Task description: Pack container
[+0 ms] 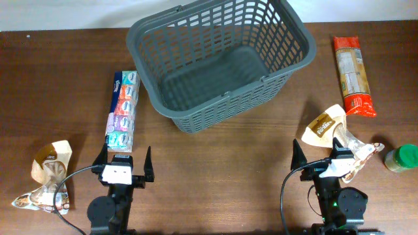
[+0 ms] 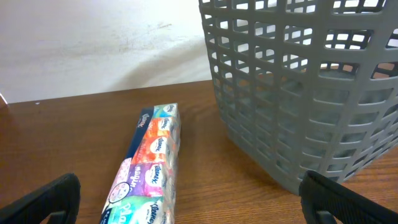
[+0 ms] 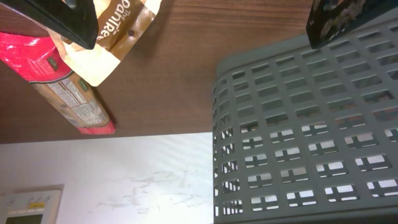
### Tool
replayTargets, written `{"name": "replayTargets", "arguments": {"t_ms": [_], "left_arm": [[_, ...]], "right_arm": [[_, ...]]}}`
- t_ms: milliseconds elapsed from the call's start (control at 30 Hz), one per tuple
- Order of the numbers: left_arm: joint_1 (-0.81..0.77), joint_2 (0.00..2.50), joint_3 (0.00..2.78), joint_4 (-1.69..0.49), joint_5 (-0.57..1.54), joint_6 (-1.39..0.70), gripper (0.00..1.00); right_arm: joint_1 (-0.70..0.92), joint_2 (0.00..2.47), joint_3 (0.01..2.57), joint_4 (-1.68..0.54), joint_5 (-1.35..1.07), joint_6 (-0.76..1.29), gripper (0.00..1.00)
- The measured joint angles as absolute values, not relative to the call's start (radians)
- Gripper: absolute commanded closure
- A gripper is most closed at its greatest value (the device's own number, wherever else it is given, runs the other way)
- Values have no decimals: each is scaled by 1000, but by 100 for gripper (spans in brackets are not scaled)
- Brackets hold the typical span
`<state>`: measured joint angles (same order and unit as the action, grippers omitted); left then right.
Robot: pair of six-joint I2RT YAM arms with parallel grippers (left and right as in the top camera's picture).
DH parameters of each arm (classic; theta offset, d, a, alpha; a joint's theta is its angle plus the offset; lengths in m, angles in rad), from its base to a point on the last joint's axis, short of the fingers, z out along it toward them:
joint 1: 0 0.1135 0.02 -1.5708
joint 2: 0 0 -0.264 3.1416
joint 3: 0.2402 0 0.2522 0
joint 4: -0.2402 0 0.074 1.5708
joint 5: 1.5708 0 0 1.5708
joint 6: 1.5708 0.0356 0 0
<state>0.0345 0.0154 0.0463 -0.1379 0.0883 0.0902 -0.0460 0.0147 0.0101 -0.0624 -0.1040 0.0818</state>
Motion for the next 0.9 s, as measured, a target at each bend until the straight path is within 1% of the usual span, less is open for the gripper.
{"name": "replayTargets", "arguments": {"t_ms": [900], "left_arm": [[35, 15, 46, -138, 88, 90, 1]], "right_arm": [[-46, 15, 10, -62, -104, 81, 1]]}}
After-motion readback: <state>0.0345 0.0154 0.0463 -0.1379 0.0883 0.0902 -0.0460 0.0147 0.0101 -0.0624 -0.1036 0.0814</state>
